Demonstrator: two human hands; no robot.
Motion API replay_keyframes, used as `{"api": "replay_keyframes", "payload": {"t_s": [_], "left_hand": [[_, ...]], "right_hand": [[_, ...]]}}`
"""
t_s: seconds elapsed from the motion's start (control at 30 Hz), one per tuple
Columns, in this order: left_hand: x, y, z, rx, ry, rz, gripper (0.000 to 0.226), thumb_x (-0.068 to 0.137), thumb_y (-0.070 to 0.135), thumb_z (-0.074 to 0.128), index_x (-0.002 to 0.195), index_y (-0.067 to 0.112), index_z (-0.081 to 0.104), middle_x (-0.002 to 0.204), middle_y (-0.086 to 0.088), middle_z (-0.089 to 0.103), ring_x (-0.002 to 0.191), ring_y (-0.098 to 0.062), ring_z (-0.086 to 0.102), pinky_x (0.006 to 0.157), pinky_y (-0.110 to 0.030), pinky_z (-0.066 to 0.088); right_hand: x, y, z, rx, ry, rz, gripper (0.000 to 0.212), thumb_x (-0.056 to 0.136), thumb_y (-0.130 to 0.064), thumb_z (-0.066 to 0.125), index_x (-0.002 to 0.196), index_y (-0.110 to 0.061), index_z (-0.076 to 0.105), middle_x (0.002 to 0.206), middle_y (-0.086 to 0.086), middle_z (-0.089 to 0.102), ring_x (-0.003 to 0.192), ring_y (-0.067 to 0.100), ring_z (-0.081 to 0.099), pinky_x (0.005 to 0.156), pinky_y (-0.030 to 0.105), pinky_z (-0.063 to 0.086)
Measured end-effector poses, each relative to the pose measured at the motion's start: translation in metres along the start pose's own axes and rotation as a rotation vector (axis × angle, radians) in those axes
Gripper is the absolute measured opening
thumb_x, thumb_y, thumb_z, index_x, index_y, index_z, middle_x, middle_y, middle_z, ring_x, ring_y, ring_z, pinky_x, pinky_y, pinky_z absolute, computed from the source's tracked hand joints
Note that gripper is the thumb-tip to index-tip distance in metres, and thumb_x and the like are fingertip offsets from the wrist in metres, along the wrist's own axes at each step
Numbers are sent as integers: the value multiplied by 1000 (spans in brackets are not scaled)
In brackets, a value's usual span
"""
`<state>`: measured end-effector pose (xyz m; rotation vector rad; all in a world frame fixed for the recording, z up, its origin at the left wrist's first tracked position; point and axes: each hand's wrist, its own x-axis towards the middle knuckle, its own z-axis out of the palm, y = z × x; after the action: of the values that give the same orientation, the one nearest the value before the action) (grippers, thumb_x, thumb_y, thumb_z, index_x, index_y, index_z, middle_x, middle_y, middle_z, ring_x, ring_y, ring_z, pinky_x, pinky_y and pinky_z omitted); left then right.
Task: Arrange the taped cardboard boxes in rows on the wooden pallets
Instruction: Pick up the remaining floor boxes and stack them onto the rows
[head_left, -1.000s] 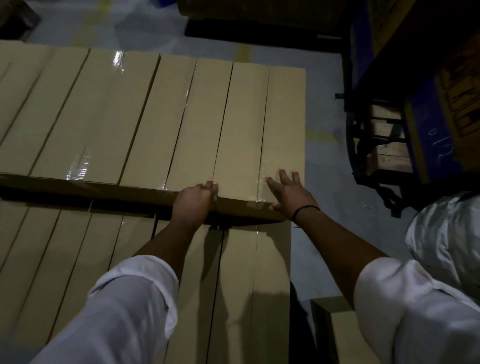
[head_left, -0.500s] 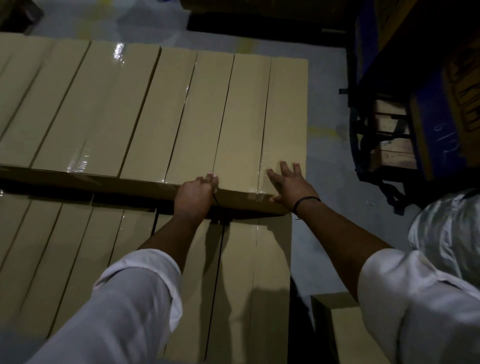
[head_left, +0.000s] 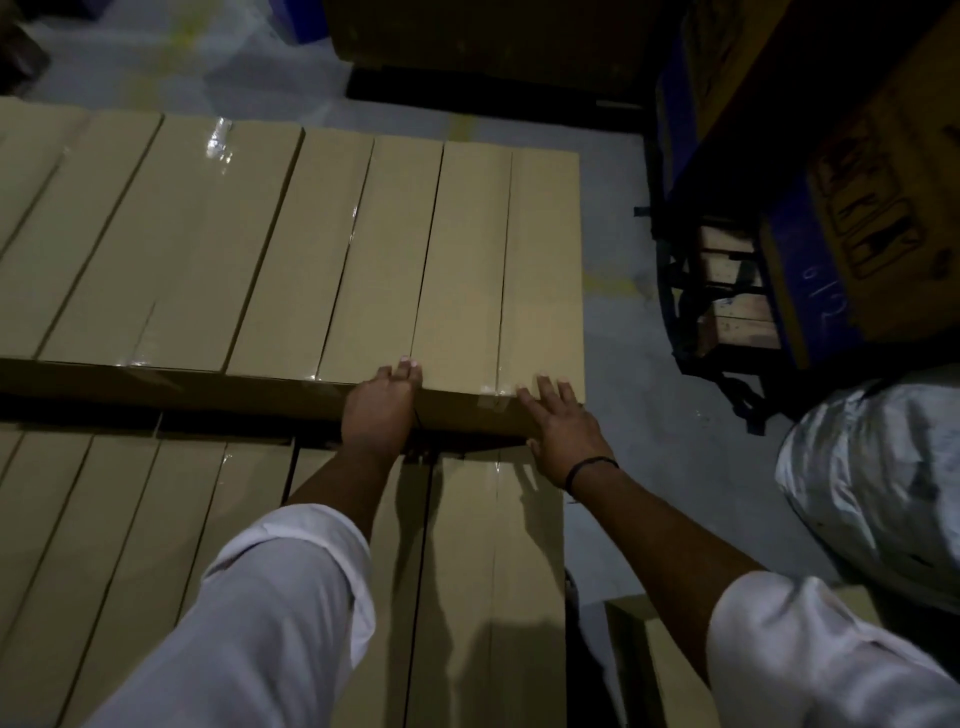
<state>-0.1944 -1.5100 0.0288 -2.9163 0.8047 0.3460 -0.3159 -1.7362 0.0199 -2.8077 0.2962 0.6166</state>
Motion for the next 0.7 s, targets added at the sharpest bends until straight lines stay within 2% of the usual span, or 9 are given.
{"api": "replay_keyframes", "payload": {"t_s": [0.07,0.13,0.2,0.27,0.33,0.53,0.7], "left_hand": [[-3,1,-5,40,-5,28,69,97,15,63,157,12,30,162,-10,36,139,-30,46,109,-44,47],[-14,4,-10,47,-4,62,67,99,25,61,157,14,31,165,-10,30,152,-37,26,123,-52,24],[-38,11,-15,-7,25,75,65,101,36,57,158,18,32,167,-9,27,156,-38,13,126,-55,8],[-72,20,-18,-55,34,75,64,102,44,52,159,20,31,168,-7,26,157,-37,7,125,-56,1],[-104,30,-21,-60,5,85,62,103,47,47,159,23,33,169,-5,23,157,-37,4,125,-55,-1],[-191,58,-47,-140,-28,186,53,103,52,46,152,31,47,166,-2,30,157,-37,8,127,-55,2],[-238,83,-66,-241,-5,267,46,102,52,48,142,32,59,159,1,45,156,-33,17,125,-51,1]], "right_hand": [[-18,-6,-3,9,-10,15,72,102,-25,55,162,-28,16,171,3,1,156,30,4,122,55,24],[-41,-13,-4,69,-14,47,70,102,-29,55,162,-26,19,171,2,5,155,28,8,123,52,22],[-67,-20,-4,156,-6,68,71,101,-36,56,162,-27,21,171,1,7,156,27,11,124,48,21],[-94,-27,-5,203,19,71,69,101,-41,55,161,-27,23,170,2,10,155,27,13,124,47,21],[-122,-35,-5,223,58,87,68,101,-42,55,160,-26,25,170,3,12,155,26,14,123,46,23],[-216,-64,-3,302,173,194,64,102,-42,53,159,-24,28,169,3,14,154,28,13,121,46,23],[-281,-70,3,328,213,254,66,104,-44,50,161,-26,23,170,2,9,155,27,9,121,47,18]]}}
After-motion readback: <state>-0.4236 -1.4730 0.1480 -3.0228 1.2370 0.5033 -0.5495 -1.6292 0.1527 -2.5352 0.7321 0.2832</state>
